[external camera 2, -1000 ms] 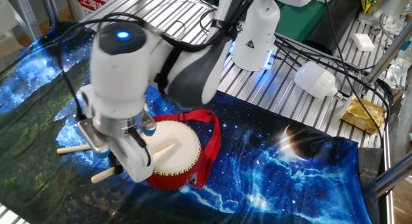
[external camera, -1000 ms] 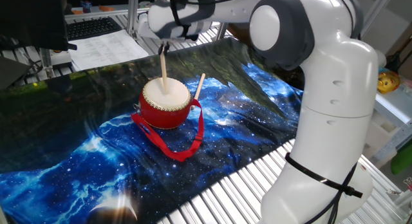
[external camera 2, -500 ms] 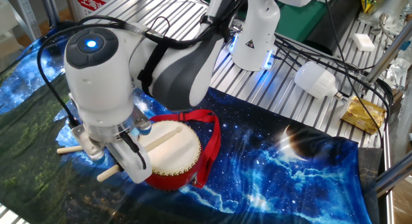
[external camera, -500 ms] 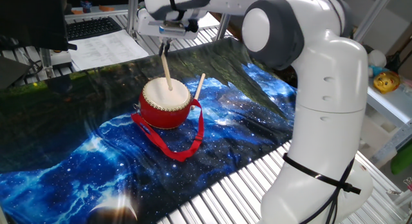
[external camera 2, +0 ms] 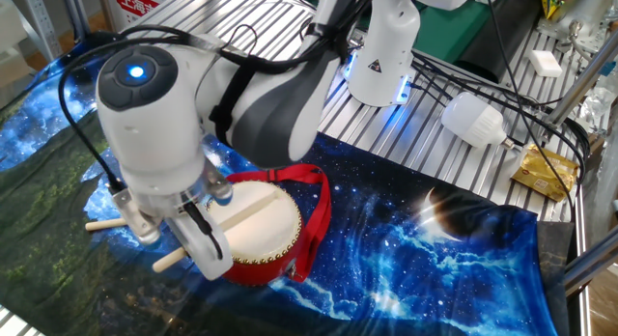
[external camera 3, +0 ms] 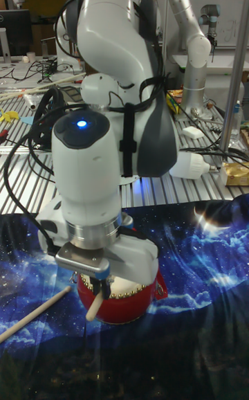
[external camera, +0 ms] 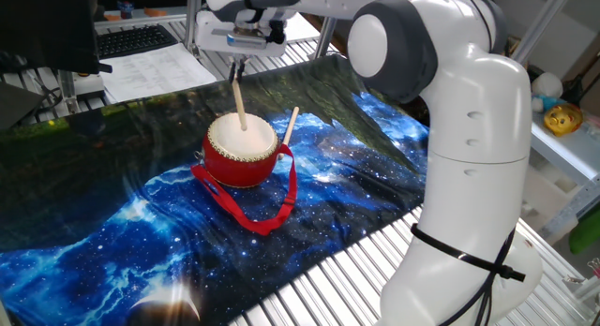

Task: Play the drum

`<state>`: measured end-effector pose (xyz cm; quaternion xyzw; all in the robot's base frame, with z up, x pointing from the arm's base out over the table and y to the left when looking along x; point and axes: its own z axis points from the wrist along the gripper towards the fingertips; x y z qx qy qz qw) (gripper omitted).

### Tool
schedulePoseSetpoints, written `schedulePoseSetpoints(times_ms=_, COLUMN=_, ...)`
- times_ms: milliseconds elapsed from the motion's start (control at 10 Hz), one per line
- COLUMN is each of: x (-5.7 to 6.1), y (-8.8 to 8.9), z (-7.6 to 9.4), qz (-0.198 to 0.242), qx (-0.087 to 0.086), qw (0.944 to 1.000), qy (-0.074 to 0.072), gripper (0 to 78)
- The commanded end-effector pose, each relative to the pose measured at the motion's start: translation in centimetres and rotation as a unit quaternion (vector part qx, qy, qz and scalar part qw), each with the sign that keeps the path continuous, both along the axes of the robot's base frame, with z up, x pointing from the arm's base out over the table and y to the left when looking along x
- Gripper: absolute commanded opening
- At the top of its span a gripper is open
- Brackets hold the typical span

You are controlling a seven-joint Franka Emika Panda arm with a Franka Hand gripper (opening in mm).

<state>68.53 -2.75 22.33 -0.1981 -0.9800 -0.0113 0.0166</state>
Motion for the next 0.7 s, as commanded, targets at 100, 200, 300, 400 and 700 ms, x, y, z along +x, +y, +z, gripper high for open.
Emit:
schedulePoseSetpoints(times_ms=100, x=0.0, y=1.1, z=-0.1, qz=-0.036, qx=0.000, qw=0.9993, qy=0.001, gripper=1.2)
schedulePoseSetpoints(times_ms=200, x=0.0, y=1.4, z=-0.3, qz=-0.046, qx=0.000, qw=0.9989, qy=0.002, gripper=1.2)
schedulePoseSetpoints(times_ms=300, x=0.0, y=1.8, z=-0.5, qz=-0.063, qx=0.000, qw=0.9980, qy=0.002, gripper=1.2)
schedulePoseSetpoints(times_ms=400, x=0.1, y=2.0, z=-0.6, qz=-0.075, qx=0.002, qw=0.9972, qy=0.003, gripper=1.2)
schedulePoseSetpoints(times_ms=700, x=0.5, y=3.0, z=-1.1, qz=-0.124, qx=0.013, qw=0.9922, qy=0.005, gripper=1.2)
